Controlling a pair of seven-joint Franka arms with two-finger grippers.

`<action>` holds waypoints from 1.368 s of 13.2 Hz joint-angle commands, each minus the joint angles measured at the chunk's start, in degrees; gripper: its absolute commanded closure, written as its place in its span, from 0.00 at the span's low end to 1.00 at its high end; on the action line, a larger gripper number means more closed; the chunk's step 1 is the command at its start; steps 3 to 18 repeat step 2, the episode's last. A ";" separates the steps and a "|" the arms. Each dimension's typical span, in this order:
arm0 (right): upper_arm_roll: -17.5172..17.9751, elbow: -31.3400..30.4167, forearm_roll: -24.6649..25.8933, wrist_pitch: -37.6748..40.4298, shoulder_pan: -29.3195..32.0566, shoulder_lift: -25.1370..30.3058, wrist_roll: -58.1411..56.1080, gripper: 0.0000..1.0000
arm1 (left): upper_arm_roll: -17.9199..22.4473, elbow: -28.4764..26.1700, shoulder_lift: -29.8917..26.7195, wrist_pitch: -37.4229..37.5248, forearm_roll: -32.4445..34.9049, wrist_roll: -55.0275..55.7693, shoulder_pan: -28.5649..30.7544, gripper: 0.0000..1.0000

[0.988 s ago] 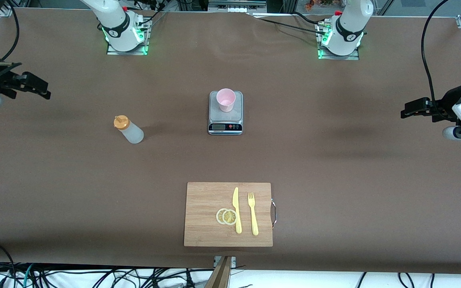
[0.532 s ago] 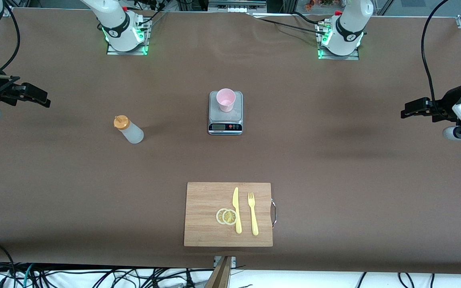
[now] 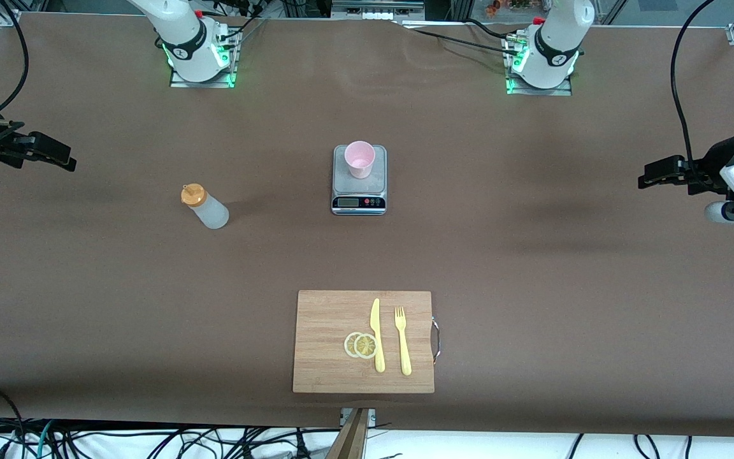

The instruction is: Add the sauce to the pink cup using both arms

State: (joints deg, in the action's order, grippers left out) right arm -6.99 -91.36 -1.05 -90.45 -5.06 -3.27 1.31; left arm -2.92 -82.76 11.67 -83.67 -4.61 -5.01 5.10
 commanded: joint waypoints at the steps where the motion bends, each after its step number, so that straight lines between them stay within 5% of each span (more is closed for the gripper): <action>1: 0.22 0.13 0.78 0.36 0.14 0.54 -0.78 0.00 | 0.02 0.84 0.19 0.87 0.75 -1.31 0.08 0.00; 18: 0.31 0.13 0.78 0.27 0.14 0.54 -0.78 0.00 | 0.02 0.93 0.19 0.87 0.75 -1.31 0.08 0.00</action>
